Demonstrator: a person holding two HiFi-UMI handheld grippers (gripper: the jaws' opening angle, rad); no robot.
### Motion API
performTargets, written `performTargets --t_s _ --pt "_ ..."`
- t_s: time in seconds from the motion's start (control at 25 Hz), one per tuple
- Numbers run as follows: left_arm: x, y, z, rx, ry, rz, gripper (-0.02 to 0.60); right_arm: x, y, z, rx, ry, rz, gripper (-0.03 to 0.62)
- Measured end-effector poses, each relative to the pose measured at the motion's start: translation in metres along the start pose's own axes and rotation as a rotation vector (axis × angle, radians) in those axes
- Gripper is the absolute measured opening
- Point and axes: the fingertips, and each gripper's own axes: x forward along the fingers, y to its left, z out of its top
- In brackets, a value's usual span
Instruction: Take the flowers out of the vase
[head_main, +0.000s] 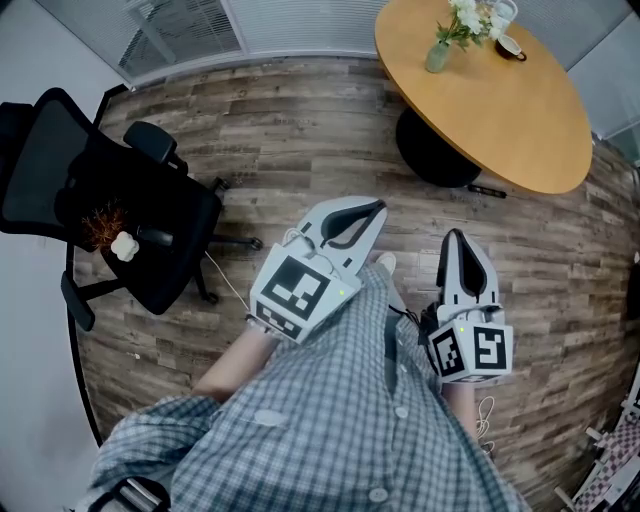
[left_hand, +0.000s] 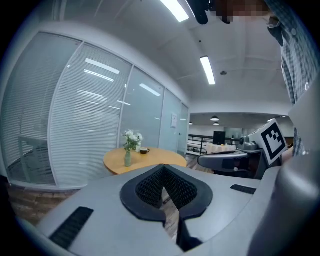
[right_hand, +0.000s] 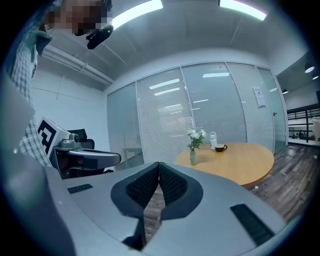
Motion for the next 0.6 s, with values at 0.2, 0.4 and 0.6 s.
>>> performTargets --t_s 0.2,0.4,0.6 --pt "0.010 0.007 -0.005 -0.021 0.016 0.022 0.008 0.013 -0.013 0.001 0.004 0.002 0.004 0.009" --pt "0.030 0.021 -0.009 -0.032 0.037 0.046 0.008 0.038 -0.025 0.003 -0.026 0.009 0.039 0.011" --pt "0.066 0.036 -0.001 -0.039 0.038 0.065 0.008 0.069 -0.050 0.003 -0.023 0.025 0.071 0.009"
